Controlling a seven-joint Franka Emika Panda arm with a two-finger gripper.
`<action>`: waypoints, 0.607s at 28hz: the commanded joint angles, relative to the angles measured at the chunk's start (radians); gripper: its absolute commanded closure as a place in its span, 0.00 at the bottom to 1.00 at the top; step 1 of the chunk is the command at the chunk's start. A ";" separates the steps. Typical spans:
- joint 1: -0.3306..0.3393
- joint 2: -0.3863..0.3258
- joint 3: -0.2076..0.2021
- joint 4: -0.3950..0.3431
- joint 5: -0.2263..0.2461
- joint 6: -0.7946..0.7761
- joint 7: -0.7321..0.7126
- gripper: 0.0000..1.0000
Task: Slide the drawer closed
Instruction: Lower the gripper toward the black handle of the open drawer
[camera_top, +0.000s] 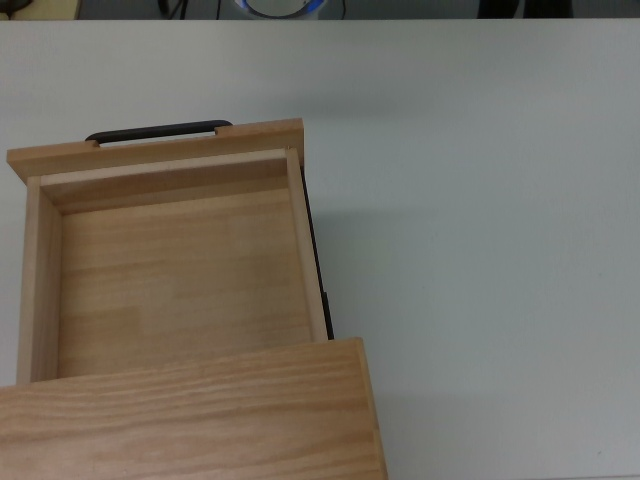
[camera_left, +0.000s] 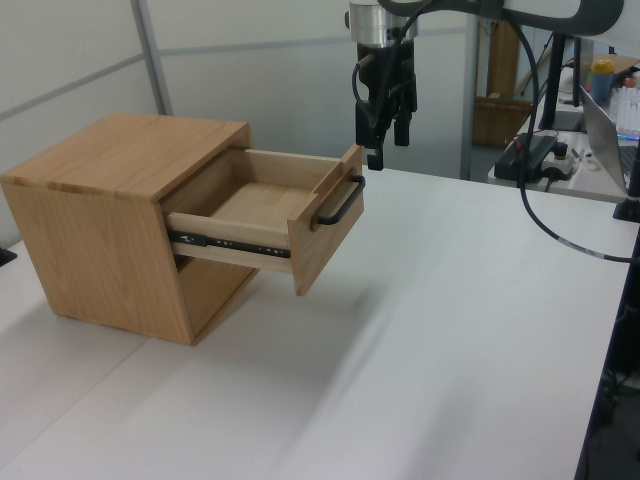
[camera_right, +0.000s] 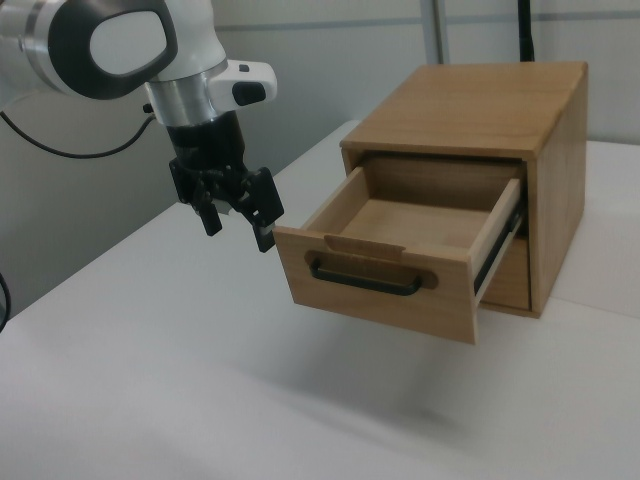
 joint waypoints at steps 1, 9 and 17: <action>0.000 -0.021 0.026 -0.011 0.009 -0.005 -0.014 0.87; -0.003 0.006 0.023 -0.014 -0.002 0.002 -0.021 1.00; -0.008 0.078 0.018 -0.019 -0.048 0.045 -0.021 1.00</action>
